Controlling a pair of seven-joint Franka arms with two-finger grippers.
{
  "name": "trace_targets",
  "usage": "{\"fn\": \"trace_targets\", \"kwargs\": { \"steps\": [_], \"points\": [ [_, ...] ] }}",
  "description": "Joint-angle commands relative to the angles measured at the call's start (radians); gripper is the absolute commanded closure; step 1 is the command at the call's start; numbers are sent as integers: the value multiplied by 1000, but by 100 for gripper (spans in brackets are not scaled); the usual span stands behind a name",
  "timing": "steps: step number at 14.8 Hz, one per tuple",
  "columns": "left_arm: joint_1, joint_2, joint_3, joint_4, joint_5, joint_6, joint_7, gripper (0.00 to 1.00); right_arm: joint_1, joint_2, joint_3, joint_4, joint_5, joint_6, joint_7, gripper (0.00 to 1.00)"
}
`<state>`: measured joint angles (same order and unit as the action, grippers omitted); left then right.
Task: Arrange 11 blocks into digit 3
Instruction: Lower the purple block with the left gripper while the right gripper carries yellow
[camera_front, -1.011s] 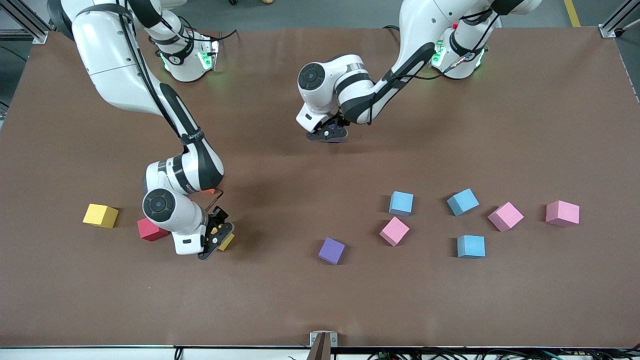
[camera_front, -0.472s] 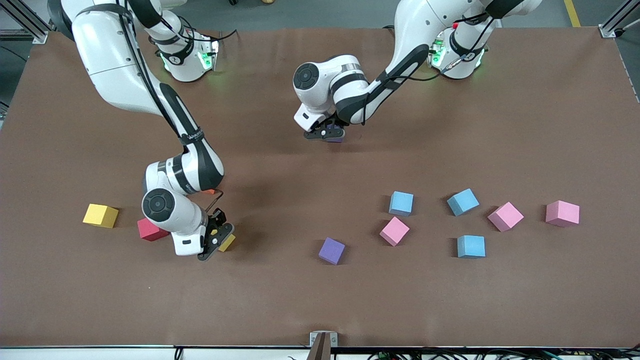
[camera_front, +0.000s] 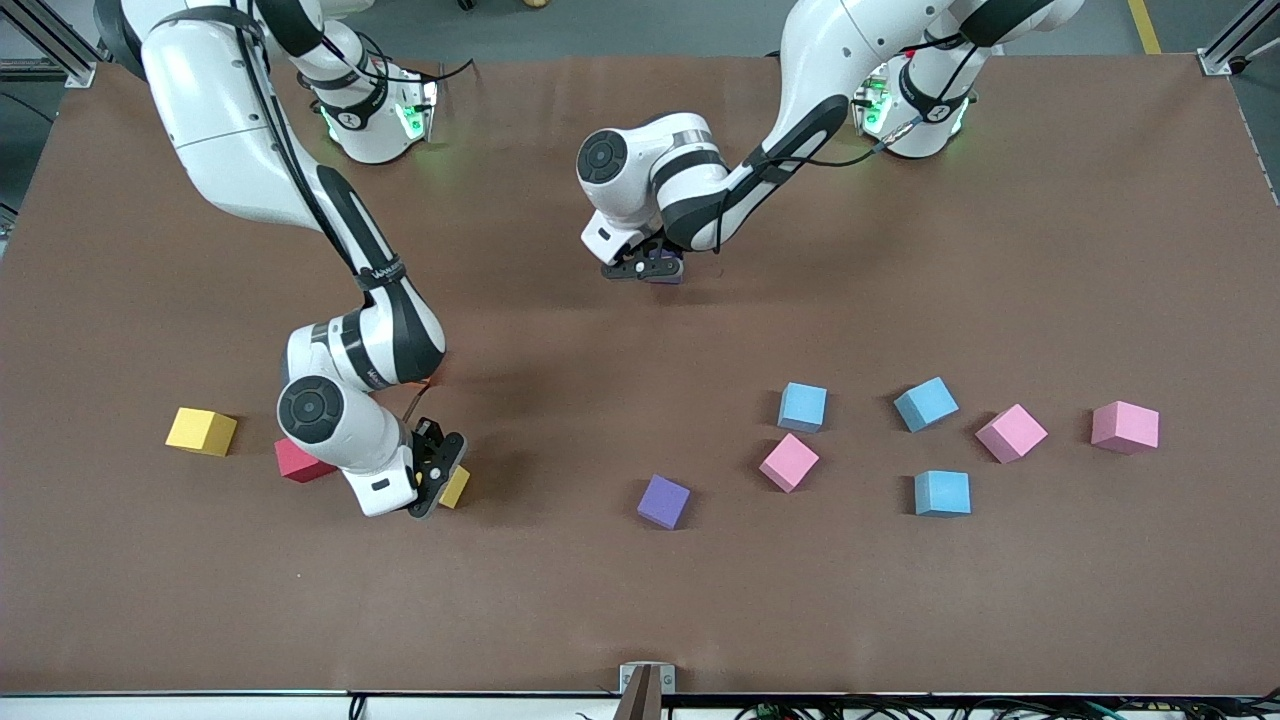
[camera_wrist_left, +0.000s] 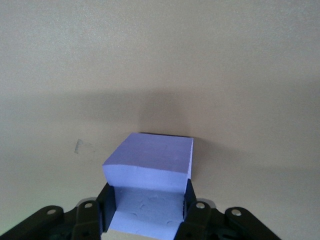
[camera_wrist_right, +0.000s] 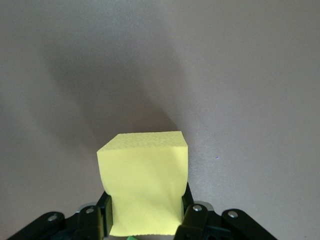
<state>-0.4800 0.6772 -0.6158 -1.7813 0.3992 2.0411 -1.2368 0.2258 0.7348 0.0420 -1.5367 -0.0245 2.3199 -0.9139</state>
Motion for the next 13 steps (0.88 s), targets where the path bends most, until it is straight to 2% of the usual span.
{"fn": "trace_targets", "kwargs": {
  "steps": [1,2,3,4,9,13],
  "points": [
    [-12,25,5,31,16,-24,-10,63,-14,-3,12,6,-11,-8,-75,73],
    [-11,28,5,36,16,-24,-12,53,-16,-3,12,13,-11,-10,-101,73],
    [-11,30,7,42,16,-24,-13,35,-16,-3,12,21,-11,-8,-121,73],
    [-12,30,7,40,18,-24,-16,0,-17,-2,10,27,-11,-10,-135,73],
    [-9,1,7,42,20,-45,-58,0,-16,2,10,32,-9,-8,-141,73],
    [44,-100,-1,36,-11,-119,-58,0,-13,0,12,24,-5,-8,-141,72]
  ]
}}
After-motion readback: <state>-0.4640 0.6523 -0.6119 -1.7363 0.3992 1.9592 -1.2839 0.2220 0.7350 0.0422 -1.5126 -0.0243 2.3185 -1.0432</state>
